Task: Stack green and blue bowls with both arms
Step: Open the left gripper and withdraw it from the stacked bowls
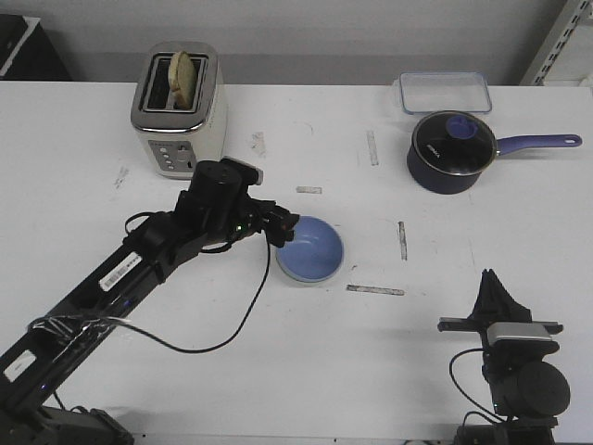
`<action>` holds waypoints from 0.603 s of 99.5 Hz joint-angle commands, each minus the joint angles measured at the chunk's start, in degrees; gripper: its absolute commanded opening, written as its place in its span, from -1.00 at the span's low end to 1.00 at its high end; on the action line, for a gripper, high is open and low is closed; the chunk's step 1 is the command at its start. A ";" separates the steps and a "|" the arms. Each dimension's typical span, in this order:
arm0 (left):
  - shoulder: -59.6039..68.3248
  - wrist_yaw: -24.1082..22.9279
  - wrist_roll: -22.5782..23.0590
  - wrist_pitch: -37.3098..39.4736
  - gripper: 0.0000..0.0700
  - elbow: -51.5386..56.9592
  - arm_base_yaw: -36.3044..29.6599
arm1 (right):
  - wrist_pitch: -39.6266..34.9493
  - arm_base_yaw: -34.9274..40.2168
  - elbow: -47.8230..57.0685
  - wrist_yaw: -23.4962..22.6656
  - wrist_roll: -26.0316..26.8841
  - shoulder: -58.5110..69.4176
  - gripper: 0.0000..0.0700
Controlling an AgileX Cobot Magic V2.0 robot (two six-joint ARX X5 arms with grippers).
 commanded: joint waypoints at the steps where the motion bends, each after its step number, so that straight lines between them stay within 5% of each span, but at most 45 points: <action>1: -1.20 -0.17 10.38 4.85 0.04 -2.49 -0.04 | 0.57 0.09 0.13 -0.02 -0.44 -0.07 -0.96; 14: -6.23 -1.97 18.51 15.67 0.01 -10.99 1.29 | 0.57 0.09 0.13 -0.02 -0.44 -0.07 -0.96; 21: -9.09 -4.81 20.22 22.08 -0.19 -16.33 2.03 | 0.57 0.09 0.13 0.00 -0.44 -0.07 -0.96; 40: -17.57 -11.13 18.53 35.21 -0.48 -30.32 6.12 | 0.57 0.09 0.13 -0.02 -0.44 -0.07 -0.96; 48: -21.31 -13.92 16.35 35.63 -1.00 -34.67 7.91 | 0.57 0.09 0.13 -0.02 -0.44 -0.07 -0.96; 60: -26.77 -15.32 14.34 35.67 -0.99 -40.44 11.26 | 0.57 0.09 0.13 0.00 -0.44 -0.07 -0.96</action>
